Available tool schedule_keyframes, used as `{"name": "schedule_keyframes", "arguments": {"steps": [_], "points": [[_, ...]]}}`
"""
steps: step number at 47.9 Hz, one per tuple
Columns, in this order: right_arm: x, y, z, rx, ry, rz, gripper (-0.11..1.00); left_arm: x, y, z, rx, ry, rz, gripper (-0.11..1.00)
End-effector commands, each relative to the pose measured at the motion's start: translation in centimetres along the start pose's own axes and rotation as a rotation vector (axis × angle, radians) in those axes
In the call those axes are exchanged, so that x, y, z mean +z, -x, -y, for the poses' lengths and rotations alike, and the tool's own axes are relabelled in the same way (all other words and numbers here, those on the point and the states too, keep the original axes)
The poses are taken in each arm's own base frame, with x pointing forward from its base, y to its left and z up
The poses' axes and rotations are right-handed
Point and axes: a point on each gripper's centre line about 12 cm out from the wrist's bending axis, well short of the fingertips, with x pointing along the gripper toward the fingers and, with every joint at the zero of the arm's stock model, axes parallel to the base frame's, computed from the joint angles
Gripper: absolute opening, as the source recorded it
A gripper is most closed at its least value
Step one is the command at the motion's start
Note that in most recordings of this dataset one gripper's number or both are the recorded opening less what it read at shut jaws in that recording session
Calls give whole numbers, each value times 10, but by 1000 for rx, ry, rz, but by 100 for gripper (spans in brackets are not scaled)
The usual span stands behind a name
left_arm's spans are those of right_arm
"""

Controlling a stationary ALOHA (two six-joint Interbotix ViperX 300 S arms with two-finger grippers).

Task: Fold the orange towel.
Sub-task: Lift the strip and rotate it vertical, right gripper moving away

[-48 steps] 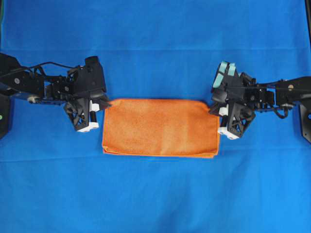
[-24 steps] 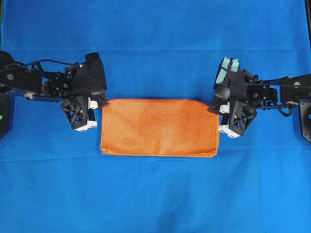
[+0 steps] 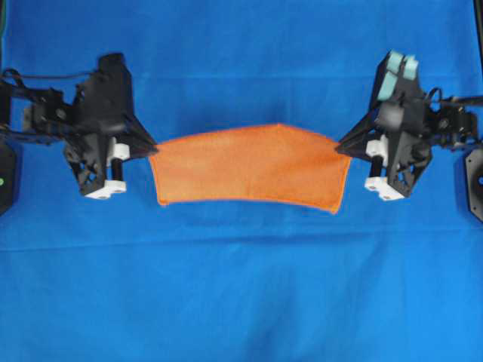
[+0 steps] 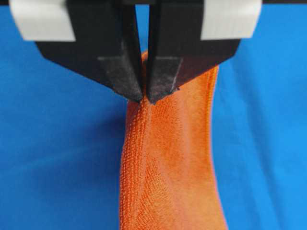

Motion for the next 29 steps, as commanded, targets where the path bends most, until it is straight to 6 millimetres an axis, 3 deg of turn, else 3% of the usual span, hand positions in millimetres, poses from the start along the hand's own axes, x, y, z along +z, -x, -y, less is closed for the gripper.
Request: {"name": "schedule_keyframes", "arguments": {"steps": [1,14,29], "points": [[10,8,-2,3,16,39,2,9,9,2,-6,-1,44,2],[14,4,10,-47,43,43,2,16,8,10,-29,-18,110,2],[37,-6,70,-232,10,60,2,37,-6,49,-124,-97,254,2]]}}
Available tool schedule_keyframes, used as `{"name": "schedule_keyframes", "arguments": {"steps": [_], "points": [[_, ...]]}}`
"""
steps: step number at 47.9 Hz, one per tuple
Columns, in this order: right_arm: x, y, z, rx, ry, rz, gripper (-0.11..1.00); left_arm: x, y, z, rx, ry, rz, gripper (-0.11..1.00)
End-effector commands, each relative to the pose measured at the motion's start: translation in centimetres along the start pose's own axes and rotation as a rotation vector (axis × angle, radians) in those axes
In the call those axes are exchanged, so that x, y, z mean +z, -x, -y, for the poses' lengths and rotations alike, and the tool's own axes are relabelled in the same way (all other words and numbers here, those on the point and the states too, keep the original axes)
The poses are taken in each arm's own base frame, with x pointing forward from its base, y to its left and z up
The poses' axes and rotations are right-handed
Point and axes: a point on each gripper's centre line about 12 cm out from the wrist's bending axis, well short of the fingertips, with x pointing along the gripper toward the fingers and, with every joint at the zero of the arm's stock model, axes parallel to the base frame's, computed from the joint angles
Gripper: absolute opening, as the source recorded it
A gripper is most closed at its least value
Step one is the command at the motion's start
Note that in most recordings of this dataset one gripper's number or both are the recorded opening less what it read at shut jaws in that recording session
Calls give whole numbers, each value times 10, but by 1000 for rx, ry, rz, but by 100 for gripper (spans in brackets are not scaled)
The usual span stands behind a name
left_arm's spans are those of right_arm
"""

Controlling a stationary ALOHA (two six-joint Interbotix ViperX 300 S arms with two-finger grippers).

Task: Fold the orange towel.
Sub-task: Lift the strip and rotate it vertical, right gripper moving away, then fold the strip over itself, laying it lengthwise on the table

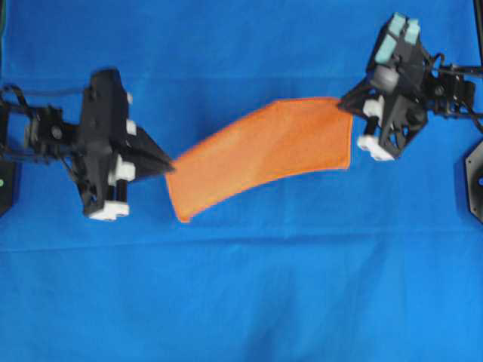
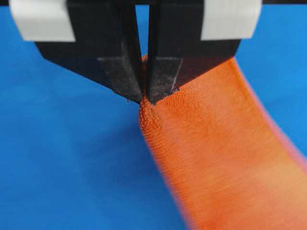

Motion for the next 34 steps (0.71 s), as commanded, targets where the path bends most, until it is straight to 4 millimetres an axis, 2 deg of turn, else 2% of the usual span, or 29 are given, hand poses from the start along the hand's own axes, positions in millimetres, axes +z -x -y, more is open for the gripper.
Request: {"name": "schedule_keyframes", "arguments": {"steps": [1,18,29,34], "points": [[20,-2,15,-44,-3,49,2,22,-6,13,-35,-24,96,2],[78,-43,57,-152,44,121,2,49,-59,43,-80,-237,177,2],[110,-63,63,-176,86,147,2,66,-78,58,-95,-329,200,2],[116,-66,64,-178,91,155,2,70,-81,60,-95,-343,209,2]]}}
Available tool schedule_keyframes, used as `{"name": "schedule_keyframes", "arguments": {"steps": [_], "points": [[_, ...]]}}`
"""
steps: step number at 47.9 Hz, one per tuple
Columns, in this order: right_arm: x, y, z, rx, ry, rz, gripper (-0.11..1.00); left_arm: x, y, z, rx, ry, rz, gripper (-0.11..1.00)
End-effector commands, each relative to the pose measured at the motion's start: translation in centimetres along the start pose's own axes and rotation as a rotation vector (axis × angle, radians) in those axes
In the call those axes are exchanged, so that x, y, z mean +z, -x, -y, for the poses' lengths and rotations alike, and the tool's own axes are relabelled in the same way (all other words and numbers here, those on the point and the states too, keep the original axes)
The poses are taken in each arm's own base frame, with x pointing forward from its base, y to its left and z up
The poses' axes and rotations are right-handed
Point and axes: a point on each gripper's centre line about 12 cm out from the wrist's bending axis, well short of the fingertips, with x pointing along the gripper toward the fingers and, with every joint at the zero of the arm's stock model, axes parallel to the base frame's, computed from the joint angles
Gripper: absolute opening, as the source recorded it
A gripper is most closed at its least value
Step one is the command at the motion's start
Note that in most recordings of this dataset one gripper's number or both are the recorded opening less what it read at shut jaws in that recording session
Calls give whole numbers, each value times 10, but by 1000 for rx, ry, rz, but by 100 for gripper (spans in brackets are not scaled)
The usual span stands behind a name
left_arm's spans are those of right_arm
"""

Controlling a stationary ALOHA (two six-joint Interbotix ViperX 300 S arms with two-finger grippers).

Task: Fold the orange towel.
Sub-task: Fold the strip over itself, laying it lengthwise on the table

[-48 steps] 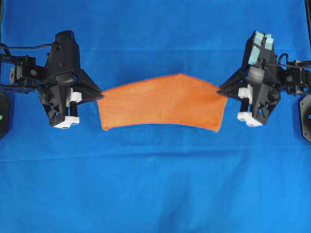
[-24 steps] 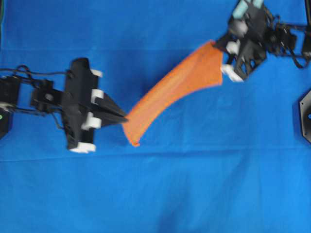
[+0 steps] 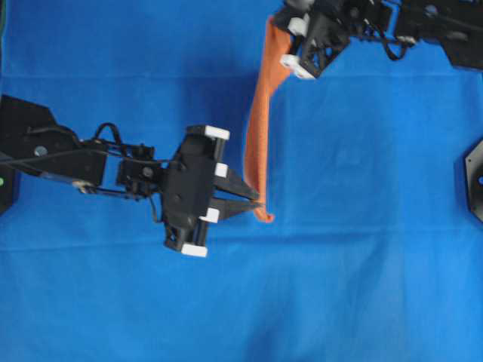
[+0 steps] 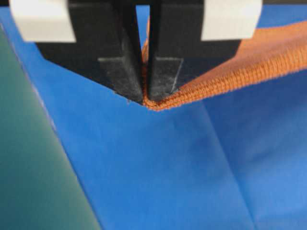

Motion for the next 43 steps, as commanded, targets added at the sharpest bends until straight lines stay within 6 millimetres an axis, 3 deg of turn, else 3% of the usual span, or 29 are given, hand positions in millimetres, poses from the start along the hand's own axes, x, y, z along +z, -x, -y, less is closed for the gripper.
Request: {"name": "schedule_keyframes", "arguments": {"steps": [1,14,28,36,43], "points": [[18,5,12,-24,-7,51,2,21,1,12,-22,-25,59,2],[5,15,21,-46,-11,24,2,37,-17,9,-4,-34,131,2],[-33,52,39,-88,-50,7,2,63,-76,1,15,-36,185,2],[-47,61,38,-89,-53,-5,2,62,-101,-1,19,-31,178,2],[-54,49,33,-72,-45,-28,2,50,-101,1,8,9,137,2]]}}
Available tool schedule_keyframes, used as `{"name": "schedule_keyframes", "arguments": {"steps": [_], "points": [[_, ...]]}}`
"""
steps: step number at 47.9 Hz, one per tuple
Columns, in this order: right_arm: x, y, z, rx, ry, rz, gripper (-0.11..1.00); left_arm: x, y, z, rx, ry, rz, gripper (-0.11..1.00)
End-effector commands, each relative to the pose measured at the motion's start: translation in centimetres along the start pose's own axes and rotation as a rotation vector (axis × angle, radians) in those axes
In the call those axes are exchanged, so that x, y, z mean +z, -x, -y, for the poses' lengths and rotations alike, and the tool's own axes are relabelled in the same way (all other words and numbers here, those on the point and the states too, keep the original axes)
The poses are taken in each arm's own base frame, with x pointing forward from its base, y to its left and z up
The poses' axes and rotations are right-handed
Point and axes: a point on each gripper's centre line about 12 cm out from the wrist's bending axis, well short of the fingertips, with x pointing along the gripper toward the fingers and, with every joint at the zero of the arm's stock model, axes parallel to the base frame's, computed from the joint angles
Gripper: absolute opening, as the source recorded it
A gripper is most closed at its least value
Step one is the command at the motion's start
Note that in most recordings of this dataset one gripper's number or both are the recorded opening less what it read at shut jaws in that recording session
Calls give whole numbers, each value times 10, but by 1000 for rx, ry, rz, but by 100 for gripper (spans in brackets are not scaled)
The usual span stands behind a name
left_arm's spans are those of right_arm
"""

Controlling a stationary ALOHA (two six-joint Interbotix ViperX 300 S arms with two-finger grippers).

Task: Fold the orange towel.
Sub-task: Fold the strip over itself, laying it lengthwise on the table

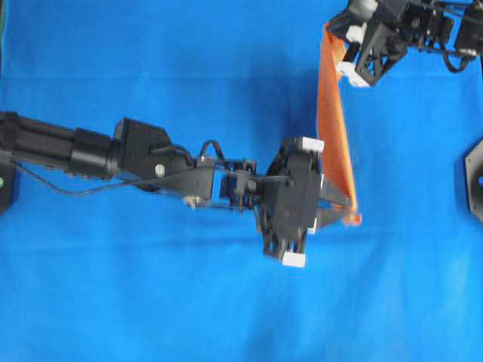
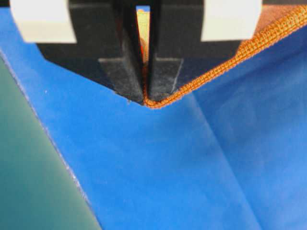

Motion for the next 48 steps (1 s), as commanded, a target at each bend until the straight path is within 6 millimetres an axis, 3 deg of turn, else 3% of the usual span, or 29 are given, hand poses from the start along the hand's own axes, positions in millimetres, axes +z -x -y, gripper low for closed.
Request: {"name": "schedule_keyframes", "arguments": {"steps": [1,15,26,48], "points": [[6,-5,10,-17,-12,21,2,16,10,13,-22,11,34,2],[18,-63,-21,77,42,46,2,-34,41,35,-66,88,-95,2],[39,-92,-37,103,106,71,2,-72,70,48,-82,193,-183,2],[40,-96,-40,110,106,74,2,-93,78,46,-72,216,-222,2]]}}
